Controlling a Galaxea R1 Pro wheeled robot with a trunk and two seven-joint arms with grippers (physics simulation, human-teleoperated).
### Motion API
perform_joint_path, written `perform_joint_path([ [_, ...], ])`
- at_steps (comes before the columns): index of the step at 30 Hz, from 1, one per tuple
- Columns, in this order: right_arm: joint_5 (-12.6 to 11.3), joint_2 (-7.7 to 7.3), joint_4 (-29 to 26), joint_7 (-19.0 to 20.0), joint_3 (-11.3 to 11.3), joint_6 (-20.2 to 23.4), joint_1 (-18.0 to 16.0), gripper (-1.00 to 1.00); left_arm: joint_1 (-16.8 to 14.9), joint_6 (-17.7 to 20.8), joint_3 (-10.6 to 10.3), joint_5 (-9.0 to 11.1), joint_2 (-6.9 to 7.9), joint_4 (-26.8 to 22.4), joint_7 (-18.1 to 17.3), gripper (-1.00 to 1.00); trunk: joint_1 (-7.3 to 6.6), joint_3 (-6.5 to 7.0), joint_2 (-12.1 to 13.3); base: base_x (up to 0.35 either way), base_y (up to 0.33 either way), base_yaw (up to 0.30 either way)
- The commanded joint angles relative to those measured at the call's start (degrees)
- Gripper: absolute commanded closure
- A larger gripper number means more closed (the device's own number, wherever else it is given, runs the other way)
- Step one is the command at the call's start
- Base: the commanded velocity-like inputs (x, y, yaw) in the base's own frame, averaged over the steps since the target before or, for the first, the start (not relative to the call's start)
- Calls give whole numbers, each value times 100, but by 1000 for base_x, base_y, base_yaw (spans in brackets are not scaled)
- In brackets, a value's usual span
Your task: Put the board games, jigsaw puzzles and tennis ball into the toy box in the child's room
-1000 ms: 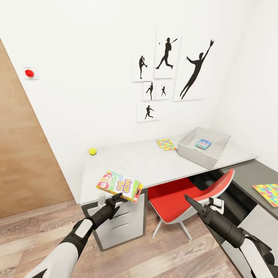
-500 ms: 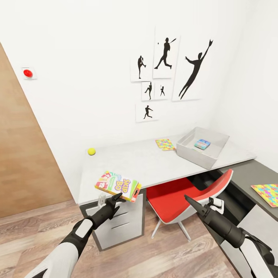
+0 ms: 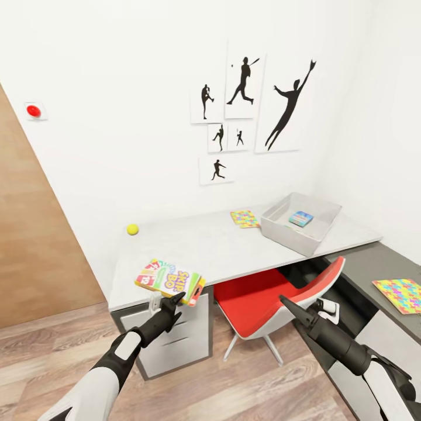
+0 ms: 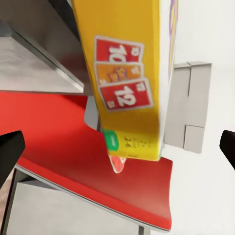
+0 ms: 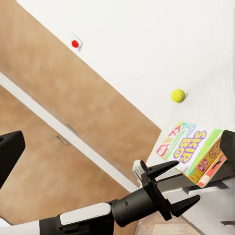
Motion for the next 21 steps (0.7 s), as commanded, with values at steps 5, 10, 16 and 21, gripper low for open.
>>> perform_joint_path([
  [5, -42, -2, 1, 2, 0, 45, -3, -100, -3, 45, 25, 24, -5, -4, -1, -100, 0, -6, -4, 0, -39, 0],
  [10, -42, -2, 1, 2, 0, 45, -3, -100, -3, 41, 25, 23, -5, -4, -1, -100, 0, -6, -4, 39, -8, 0],
  [16, -42, -2, 1, 2, 1, 45, -3, -100, -3, 36, 25, 23, -5, -4, 0, -100, 0, -6, -4, 108, -2, 0],
  [21, -42, -2, 1, 2, 0, 45, -3, -100, -3, 36, 25, 23, -5, -4, 0, -100, 0, -6, -4, 24, 0, 0],
])
